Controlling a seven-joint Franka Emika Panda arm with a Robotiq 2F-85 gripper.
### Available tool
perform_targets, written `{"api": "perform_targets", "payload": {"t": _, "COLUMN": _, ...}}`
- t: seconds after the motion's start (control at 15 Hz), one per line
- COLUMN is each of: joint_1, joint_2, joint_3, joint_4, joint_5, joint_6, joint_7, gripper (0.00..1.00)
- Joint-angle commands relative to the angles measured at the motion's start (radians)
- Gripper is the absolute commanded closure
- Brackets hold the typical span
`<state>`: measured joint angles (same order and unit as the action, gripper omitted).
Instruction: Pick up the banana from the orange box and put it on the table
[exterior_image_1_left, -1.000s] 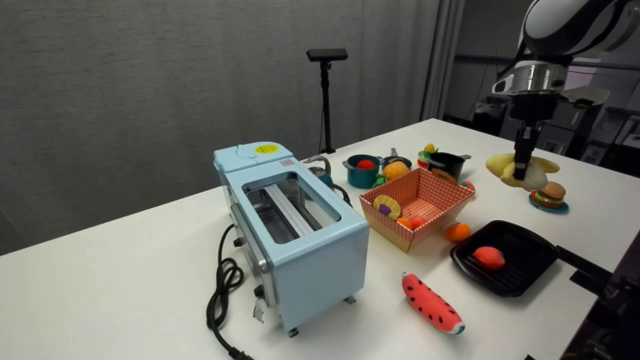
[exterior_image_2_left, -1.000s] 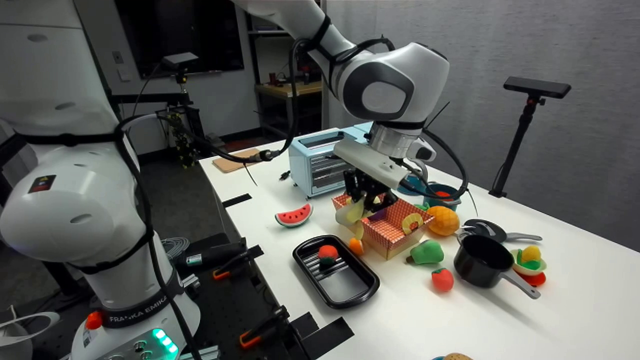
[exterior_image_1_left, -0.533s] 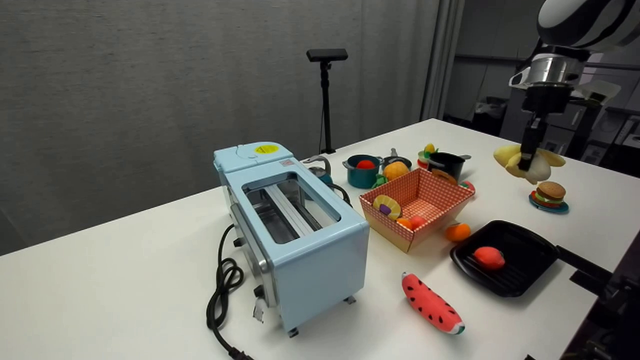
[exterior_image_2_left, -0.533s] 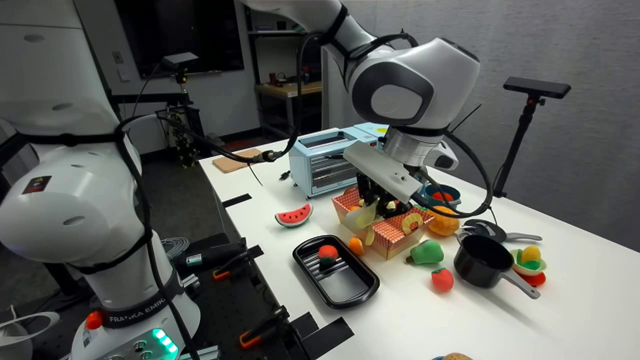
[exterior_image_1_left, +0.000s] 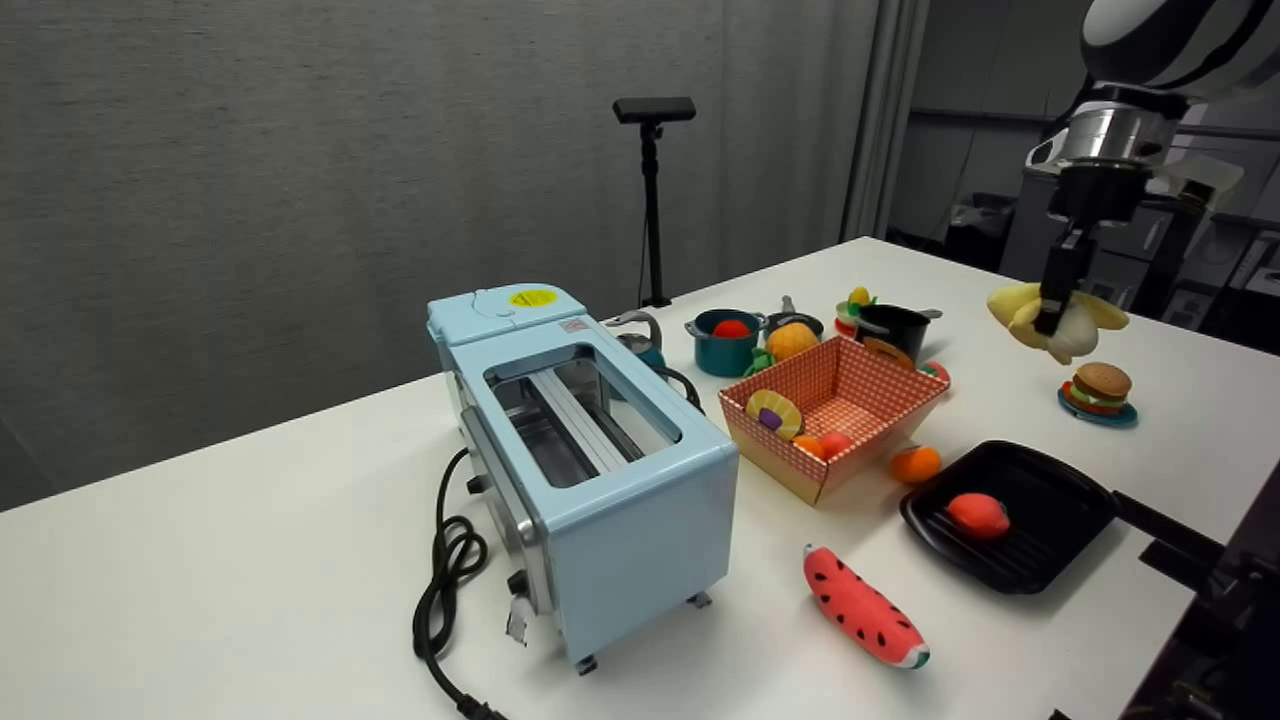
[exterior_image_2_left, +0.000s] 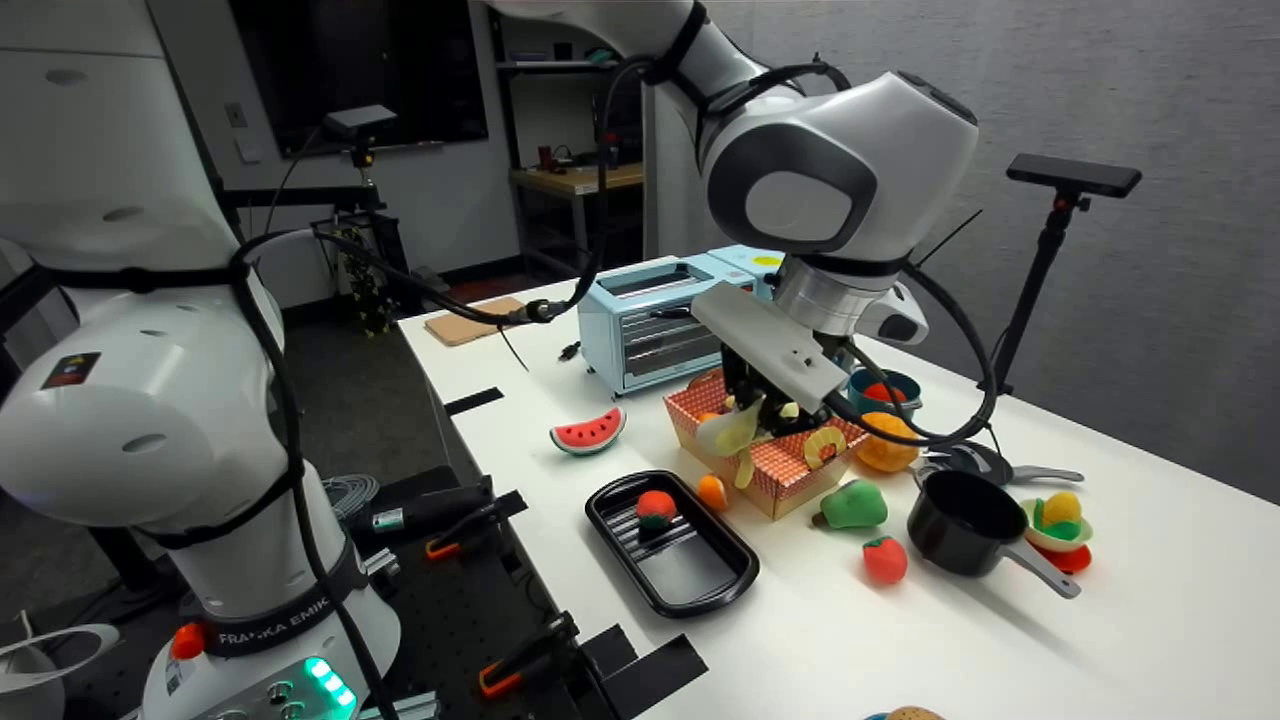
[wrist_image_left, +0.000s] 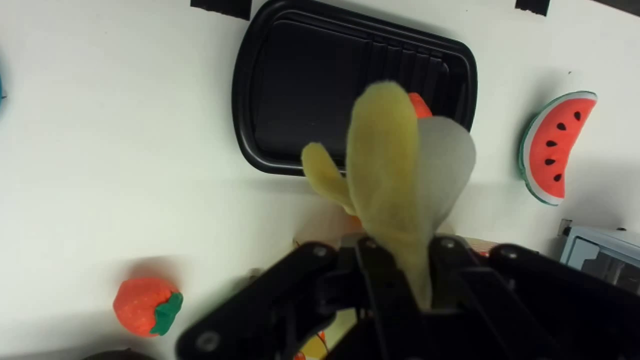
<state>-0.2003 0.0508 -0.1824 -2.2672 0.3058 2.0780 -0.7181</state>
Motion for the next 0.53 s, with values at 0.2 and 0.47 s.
{"api": "perform_targets", "payload": {"t": 0.2, "joint_1": -0.004, "joint_2": -0.003, "joint_3": 0.004, "joint_4": 0.016, "joint_5": 0.028, "joint_6": -0.046, "joint_7": -0.016, "gripper": 0.4}}
{"api": "perform_targets", "payload": {"t": 0.47, "joint_1": 0.0, "joint_2": -0.003, "joint_3": 0.011, "joint_4": 0.017, "joint_5": 0.024, "joint_6": -0.051, "joint_7": -0.009, "gripper": 0.09}}
